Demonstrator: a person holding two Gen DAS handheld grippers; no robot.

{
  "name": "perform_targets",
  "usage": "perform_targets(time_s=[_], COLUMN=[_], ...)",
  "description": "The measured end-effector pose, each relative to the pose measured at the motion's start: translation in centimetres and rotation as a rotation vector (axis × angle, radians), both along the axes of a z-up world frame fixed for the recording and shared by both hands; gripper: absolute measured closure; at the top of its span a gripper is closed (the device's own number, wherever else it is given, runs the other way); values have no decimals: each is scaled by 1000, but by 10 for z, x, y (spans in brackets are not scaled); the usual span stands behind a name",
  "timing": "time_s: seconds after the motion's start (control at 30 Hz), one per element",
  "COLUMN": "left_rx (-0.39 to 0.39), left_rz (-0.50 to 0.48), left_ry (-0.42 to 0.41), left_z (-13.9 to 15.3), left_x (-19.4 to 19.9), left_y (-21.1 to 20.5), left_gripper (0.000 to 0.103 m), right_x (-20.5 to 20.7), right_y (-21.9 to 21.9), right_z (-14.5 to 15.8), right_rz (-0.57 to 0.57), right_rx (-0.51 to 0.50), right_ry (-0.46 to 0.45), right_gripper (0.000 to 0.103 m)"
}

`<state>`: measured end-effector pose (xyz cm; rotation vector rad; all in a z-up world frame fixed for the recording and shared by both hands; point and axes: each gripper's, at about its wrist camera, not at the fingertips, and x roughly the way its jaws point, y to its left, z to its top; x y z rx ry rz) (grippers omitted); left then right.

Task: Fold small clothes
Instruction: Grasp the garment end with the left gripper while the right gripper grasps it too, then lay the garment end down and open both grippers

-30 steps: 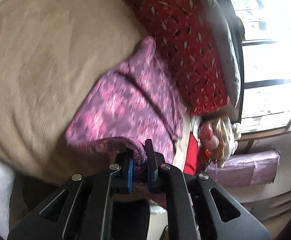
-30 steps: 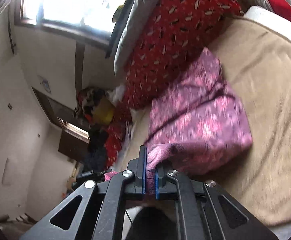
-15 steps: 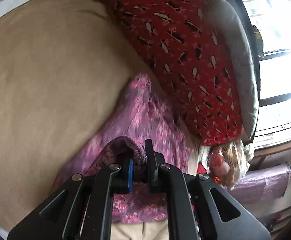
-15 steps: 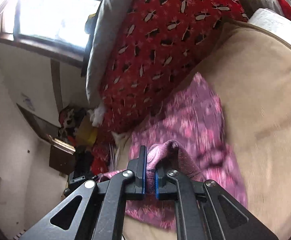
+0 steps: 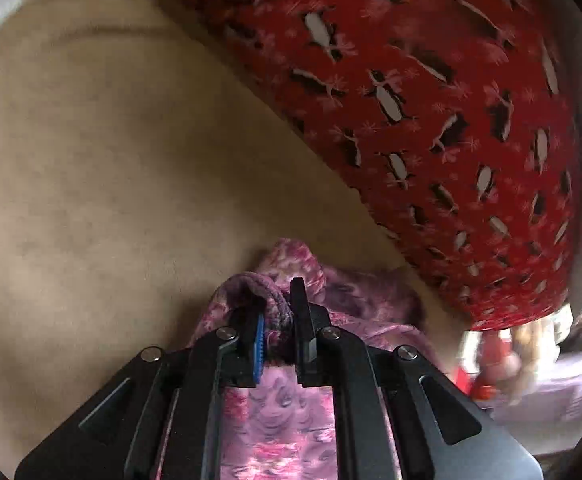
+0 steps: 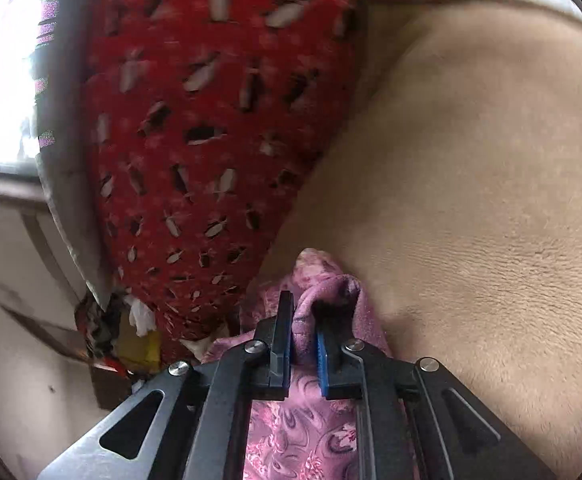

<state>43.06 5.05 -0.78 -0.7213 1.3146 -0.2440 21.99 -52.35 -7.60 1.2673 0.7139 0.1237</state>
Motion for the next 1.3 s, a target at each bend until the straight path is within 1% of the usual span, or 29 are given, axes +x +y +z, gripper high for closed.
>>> perform_targets(time_s=[0.07, 0.1, 0.13, 0.17, 0.2, 0.23, 0.3, 0.37, 0.43, 0.47, 0.53, 0.57, 0.6, 0.63, 0.7, 0.73, 0.77, 0.8, 0.83, 0.9, 0.93, 1.0, 1.07, 1.13, 1.17, 1.2, 1.23, 1.27, 1.3], left_rx=[-134, -199, -228, -244, -239, -225, -185, -134, -142, -153, -96, -18, 46, 98, 240, 303, 349, 401, 429, 419, 392, 339, 281, 249, 245, 261, 283, 310, 319], left_rz=[53, 74, 74, 61, 37, 23, 7, 58, 93, 80, -2, -79, -135, -182, -265, -275, -277, -274, -267, -254, -240, -239, -249, -271, -272, -275, -282, -292, -291], left_ry=[11, -1, -12, -24, -47, -64, -110, -162, -156, -148, -145, -155, -157, -158, -172, -177, -177, -182, -191, -189, -178, -174, -199, -227, -232, -228, -217, -193, -183], left_z=[3, 8, 13, 19, 25, 29, 37, 44, 42, 40, 38, 36, 31, 26, 10, 2, -5, -12, -13, -8, -3, 8, 25, 33, 33, 29, 23, 13, 9], left_x=[3, 2, 0, -1, -5, -9, -20, -29, -31, -32, -38, -45, -48, -51, -58, -58, -56, -54, -51, -47, -46, -58, -76, -106, -114, -126, -131, -137, -140], left_y=[15, 24, 28, 30, 31, 30, 29, 36, 41, 39, 21, 3, -13, -27, -53, -60, -64, -68, -69, -66, -62, -53, -54, -52, -54, -57, -62, -66, -67], left_gripper=[95, 95, 93, 91, 90, 88, 77, 64, 62, 62, 62, 62, 62, 62, 62, 62, 62, 62, 62, 63, 63, 63, 62, 60, 54, 52, 52, 52, 52], right_x=[-5, -9, -16, -24, -33, -36, -40, -37, -29, -25, -18, -12, -9, -4, -2, -7, -10, -8, -1, 9, 4, -17, -48, -77, -90, -103, -112, -119, -125], right_y=[-8, -14, -21, -27, -33, -35, -32, -22, -7, 0, 11, 18, 23, 29, 37, 34, 30, 25, 21, 15, 12, 6, 5, 11, 16, 19, 27, 34, 40], right_z=[6, 12, 19, 24, 29, 32, 34, 31, 26, 23, 20, 21, 24, 30, 47, 55, 56, 51, 40, 6, -2, 7, 14, 15, 12, 7, -1, -5, -4], right_rz=[-21, -42, -76, -110, -140, -139, -99, -48, 7, 30, 57, 64, 69, 85, 49, 4, -29, -50, -29, 44, 48, -6, -4, 14, 30, 47, 76, 101, 120], right_rx=[26, 27, 19, 5, -24, -52, -128, -215, -291, -318, -357, -386, -410, -446, -518, -501, -487, -501, -511, -495, -449, -411, -328, -311, -321, -325, -319, -322, -341], right_ry=[-45, -79, -105, -119, -126, -115, -60, 10, 61, 77, 80, 77, 69, 45, -10, -61, -77, -42, 24, 207, 205, 133, 39, 13, 26, 42, 58, 66, 50], right_gripper=[87, 77, 64, 58, 51, 50, 50, 50, 50, 50, 50, 50, 58, 94, 99, 99, 99, 99, 99, 99, 96, 90, 79, 47, 44, 44, 50, 61, 96])
